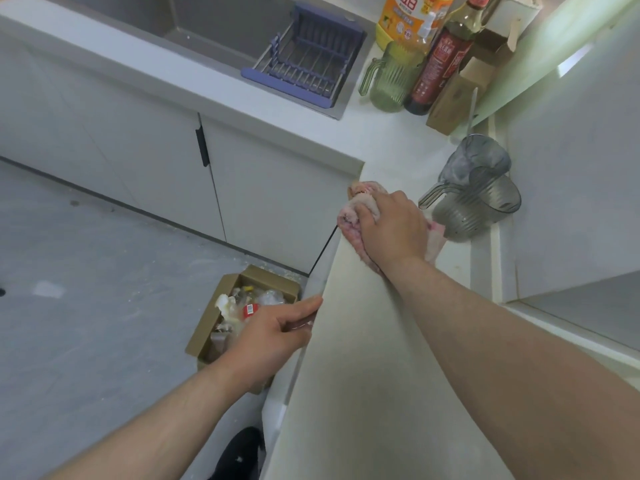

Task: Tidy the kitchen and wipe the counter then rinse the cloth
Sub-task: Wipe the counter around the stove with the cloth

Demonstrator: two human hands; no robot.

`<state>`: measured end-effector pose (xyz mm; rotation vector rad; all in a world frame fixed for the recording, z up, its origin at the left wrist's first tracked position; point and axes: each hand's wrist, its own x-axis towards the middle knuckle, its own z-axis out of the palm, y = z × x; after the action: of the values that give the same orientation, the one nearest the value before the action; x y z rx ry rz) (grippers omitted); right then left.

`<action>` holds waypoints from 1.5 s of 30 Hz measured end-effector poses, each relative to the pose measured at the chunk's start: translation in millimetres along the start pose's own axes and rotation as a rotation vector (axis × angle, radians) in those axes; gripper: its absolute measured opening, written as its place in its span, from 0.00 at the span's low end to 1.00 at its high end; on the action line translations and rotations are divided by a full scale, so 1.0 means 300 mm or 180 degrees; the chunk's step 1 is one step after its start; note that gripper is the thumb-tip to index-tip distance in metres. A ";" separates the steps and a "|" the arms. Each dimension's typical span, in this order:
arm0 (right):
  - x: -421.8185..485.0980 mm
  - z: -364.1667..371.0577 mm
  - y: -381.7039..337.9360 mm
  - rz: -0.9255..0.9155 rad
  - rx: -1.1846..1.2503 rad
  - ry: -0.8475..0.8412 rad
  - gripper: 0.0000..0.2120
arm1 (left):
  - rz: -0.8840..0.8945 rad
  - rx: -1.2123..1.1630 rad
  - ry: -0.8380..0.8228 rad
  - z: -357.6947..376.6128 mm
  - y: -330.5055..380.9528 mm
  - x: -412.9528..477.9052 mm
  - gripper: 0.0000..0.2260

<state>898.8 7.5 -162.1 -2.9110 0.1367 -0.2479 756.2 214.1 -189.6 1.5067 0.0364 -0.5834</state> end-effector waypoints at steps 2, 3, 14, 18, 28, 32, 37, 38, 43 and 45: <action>-0.047 -0.003 -0.018 -0.0015 0.0041 -0.0078 0.18 | -0.0026 -0.0075 0.0069 0.002 -0.003 -0.001 0.23; -0.075 -0.005 -0.027 -0.0039 0.0067 -0.0112 0.18 | -0.0027 -0.0138 0.0097 0.006 -0.002 -0.003 0.23; -0.423 -0.044 -0.074 -0.0117 0.0128 -0.0119 0.22 | -0.0363 -0.0310 0.0328 0.007 -0.047 -0.092 0.20; -0.537 -0.064 -0.090 -0.0130 0.0089 -0.0169 0.19 | -0.0417 -0.0245 0.0365 0.005 -0.067 -0.161 0.20; -0.811 -0.114 -0.153 -0.0180 0.0114 -0.0364 0.23 | -0.0271 -0.0142 0.0212 0.024 -0.039 -0.341 0.20; -0.903 -0.133 -0.177 -0.0193 0.0172 -0.0475 0.24 | -0.0273 -0.0128 0.0132 0.034 -0.023 -0.410 0.14; -1.012 -0.160 -0.201 -0.0255 0.0226 -0.0748 0.24 | -0.0473 -0.0016 0.0320 0.019 -0.041 -0.481 0.16; -1.038 -0.165 -0.204 -0.0238 0.0270 -0.0807 0.24 | -0.0548 0.0042 0.0434 0.012 -0.051 -0.496 0.16; -1.153 -0.192 -0.221 -0.0228 0.0343 -0.0778 0.20 | -0.0783 0.0216 0.0850 -0.020 -0.059 -0.586 0.15; -1.168 -0.218 -0.226 -0.0124 0.0495 -0.0982 0.19 | -0.0813 0.0262 0.0863 -0.033 -0.054 -0.619 0.13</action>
<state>548.2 98.5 -139.1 -2.7562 0.0098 0.1774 593.0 287.0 -136.0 1.6657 0.4236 -0.5847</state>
